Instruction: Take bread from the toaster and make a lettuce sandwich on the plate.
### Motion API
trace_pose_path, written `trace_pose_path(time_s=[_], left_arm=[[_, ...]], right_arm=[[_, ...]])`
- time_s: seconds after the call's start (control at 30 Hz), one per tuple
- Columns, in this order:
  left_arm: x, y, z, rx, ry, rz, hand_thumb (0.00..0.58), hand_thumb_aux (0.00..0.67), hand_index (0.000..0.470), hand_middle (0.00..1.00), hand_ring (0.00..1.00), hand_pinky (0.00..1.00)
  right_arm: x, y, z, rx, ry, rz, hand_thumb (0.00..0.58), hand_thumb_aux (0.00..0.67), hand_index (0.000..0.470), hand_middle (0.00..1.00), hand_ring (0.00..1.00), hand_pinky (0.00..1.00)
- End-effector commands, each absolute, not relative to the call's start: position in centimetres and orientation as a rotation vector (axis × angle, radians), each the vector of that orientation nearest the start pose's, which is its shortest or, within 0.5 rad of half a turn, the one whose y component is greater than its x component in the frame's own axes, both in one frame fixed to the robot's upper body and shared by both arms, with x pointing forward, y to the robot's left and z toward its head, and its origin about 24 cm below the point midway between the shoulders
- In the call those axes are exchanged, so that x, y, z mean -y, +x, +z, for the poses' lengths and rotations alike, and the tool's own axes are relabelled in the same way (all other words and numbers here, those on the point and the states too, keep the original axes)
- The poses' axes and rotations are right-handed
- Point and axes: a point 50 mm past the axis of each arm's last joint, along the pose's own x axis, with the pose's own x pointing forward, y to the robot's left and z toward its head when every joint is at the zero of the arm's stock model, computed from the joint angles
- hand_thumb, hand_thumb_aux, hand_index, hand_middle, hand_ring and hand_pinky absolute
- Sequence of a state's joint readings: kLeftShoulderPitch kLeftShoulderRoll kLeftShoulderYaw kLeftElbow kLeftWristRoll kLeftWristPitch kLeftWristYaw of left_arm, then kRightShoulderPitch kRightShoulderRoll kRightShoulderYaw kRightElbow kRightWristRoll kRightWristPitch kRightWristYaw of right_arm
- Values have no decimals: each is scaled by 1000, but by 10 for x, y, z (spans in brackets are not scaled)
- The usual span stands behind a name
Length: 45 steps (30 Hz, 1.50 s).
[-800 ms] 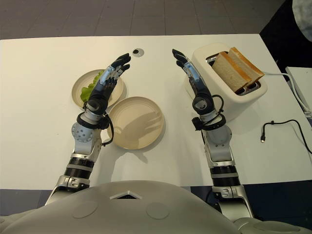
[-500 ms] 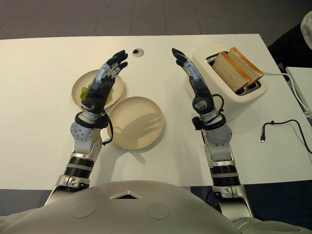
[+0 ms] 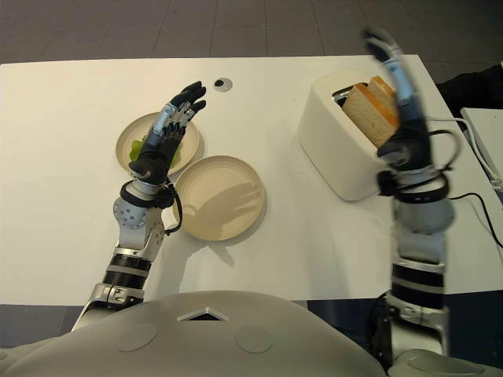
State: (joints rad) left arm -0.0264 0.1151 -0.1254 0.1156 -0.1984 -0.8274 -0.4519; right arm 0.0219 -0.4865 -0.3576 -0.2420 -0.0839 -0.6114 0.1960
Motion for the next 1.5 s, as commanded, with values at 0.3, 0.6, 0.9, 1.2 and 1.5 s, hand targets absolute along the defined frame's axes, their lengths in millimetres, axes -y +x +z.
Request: trace_pose_path(time_s=[0.3,0.6,0.9,1.2,1.5], left_arm=[[-126,227,88,708,61,-524,0,0,0,0,0,0],[-126,226,87,703,65,-525,0,0,0,0,0,0],[-129,227,88,705,79,-512,0,0,0,0,0,0],[-225,277,73,335,1194,-107,0,0,0,0,0,0],[-271,284,26,-52,1530,-89,0,0,0,0,0,0]], right_arm=[[345,238,122,42,-1096,-55,0,0,0,0,0,0],[344,239,114,31,-1065,-3,580,670,470,0,0,0],[333,242,141,239,-998,-63,580,670,470,310,310,310],[313,224,206,776,-871,-306,580,670,470,1000,1000,1000],[219,206,202,1008,-477,52,580,670,470,996,996,996]])
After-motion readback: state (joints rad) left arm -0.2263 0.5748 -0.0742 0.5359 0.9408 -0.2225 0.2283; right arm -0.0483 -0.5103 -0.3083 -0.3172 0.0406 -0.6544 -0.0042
